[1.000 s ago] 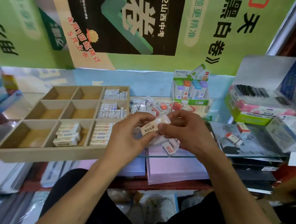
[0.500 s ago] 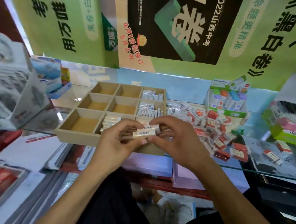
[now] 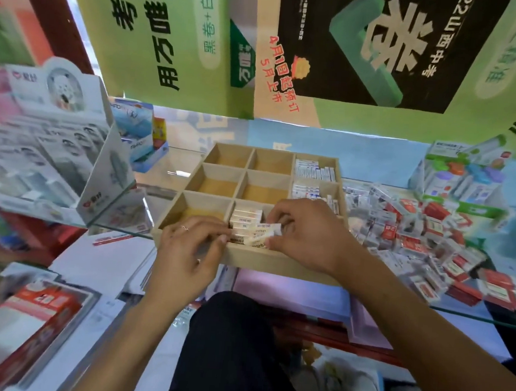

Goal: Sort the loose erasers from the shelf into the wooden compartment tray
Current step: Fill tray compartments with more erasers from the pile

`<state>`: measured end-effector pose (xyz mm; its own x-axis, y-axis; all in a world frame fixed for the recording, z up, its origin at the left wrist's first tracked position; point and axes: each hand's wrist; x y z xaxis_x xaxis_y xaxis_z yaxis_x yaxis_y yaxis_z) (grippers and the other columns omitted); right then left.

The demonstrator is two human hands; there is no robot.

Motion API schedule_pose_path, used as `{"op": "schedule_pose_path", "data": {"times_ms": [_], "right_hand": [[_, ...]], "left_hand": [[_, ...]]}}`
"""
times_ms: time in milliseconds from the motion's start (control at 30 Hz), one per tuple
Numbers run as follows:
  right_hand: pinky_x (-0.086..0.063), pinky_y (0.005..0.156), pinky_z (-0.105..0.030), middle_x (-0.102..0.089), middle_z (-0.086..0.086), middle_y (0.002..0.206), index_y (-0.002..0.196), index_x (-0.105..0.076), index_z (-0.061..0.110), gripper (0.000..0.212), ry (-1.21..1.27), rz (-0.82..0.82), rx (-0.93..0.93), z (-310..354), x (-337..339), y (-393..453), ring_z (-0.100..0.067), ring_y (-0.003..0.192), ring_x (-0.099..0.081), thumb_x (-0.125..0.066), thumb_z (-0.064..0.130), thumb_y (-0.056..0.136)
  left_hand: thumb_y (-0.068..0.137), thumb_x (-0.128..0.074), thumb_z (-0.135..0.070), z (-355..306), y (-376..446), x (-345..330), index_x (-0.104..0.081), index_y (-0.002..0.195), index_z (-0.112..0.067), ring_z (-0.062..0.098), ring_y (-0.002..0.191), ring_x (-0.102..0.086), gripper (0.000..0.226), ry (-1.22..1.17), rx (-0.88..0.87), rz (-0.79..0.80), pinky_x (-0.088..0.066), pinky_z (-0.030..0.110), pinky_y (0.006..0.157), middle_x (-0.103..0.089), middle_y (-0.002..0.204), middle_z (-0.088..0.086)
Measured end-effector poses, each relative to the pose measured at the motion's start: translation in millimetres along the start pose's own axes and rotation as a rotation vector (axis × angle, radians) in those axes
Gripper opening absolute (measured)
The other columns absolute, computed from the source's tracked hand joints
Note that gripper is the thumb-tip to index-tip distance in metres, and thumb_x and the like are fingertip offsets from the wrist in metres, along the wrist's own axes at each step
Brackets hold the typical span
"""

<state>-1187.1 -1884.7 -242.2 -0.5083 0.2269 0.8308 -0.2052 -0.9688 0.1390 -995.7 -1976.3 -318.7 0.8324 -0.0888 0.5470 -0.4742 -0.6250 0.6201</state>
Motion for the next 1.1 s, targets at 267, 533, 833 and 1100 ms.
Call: {"op": "schedule_pose_path", "data": {"times_ms": [267,533,833,1100], "right_hand": [[-0.050,0.084,-0.029,-0.061,0.007,0.096,0.097,-0.071,0.018,0.030,-0.036,0.122,0.000,9,0,13,-0.013,0.094,-0.058,-0.082,0.024,0.070],[-0.051,0.082,-0.022,-0.067,0.007,0.090,0.102,-0.074,0.019,0.031,0.066,0.132,0.005,5,-8,15,-0.004,0.085,-0.064,-0.082,0.026,0.073],[-0.039,0.071,-0.005,-0.073,0.004,0.093,0.092,-0.077,0.015,0.020,-0.042,0.141,0.102,0,-10,7,-0.002,0.080,-0.057,-0.064,0.003,0.083],[-0.045,0.088,-0.034,-0.057,0.001,0.100,0.095,-0.072,0.019,0.020,-0.115,0.068,0.054,-5,-16,14,-0.015,0.094,-0.052,-0.077,0.029,0.078]], "left_hand": [[0.088,-0.056,-0.024,1,-2,-6,-0.072,0.091,-0.025,0.003,0.100,-0.061,0.016,0.026,0.050,-0.037,-0.044,0.049,0.087,-0.066,0.099,-0.016],[0.091,-0.051,-0.030,2,-6,-10,-0.072,0.095,-0.027,-0.006,0.105,-0.053,0.022,0.093,0.033,-0.070,-0.028,0.019,0.093,-0.063,0.105,-0.018],[0.092,-0.050,-0.031,2,-8,-11,-0.072,0.097,-0.027,-0.006,0.108,-0.052,0.023,0.079,0.052,-0.066,-0.026,0.018,0.095,-0.063,0.108,-0.018],[0.090,-0.051,-0.033,-5,-4,-7,-0.073,0.094,-0.025,0.000,0.102,-0.057,0.024,0.044,0.074,-0.049,-0.042,0.046,0.091,-0.063,0.104,-0.020]]}}
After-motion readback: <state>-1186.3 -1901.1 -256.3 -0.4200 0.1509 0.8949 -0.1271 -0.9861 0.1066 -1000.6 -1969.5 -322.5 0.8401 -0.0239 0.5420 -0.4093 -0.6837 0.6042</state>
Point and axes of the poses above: each hand's wrist, its own y-axis towards the middle knuckle, its own x-axis out of the back of the hand, z = x × y
